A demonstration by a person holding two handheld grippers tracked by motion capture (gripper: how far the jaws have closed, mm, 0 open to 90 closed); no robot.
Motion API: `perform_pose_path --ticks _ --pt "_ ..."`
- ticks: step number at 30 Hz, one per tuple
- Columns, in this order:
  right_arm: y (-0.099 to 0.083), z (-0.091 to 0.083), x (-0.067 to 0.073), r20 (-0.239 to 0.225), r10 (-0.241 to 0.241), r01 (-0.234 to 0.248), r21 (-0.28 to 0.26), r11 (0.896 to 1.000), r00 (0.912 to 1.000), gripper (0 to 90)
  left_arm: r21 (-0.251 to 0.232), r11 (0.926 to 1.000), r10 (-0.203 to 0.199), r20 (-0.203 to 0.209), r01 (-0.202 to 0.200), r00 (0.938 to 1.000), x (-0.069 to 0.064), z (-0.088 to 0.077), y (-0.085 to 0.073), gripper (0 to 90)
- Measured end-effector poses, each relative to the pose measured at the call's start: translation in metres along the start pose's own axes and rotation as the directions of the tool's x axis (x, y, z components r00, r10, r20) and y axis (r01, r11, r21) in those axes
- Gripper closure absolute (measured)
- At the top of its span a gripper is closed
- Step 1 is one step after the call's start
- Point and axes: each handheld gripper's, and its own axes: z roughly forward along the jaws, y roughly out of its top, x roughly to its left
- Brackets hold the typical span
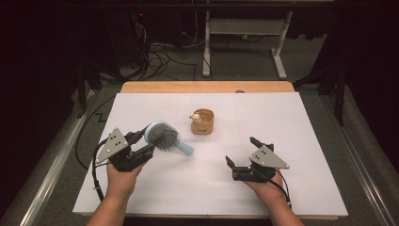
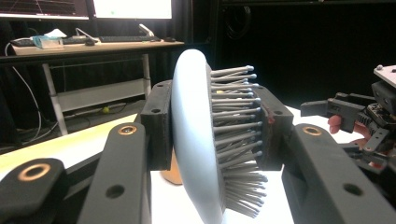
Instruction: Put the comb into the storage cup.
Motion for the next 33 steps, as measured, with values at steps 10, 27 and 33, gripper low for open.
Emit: perform_pose_path --ticks 10,27,33 --pt "-0.015 -0.014 -0.022 0.036 0.070 -0.070 0.010 0.997 0.9969 0.4 -0.005 1.0000 -0.004 -0.015 0.003 0.9999 0.006 -0.003 -0.001 57.5" --pt "-0.037 -0.045 -0.051 0.113 0.144 -0.145 0.002 0.989 0.9832 0.4 -0.011 0.9999 -0.003 -0.042 0.003 0.9991 0.012 -0.007 -0.001 57.5" --pt "-0.038 -0.048 -0.054 0.119 0.155 -0.155 -0.005 0.988 0.9807 0.4 -0.028 0.9995 -0.017 -0.033 0.016 0.9993 0.011 -0.007 0.001 57.5"
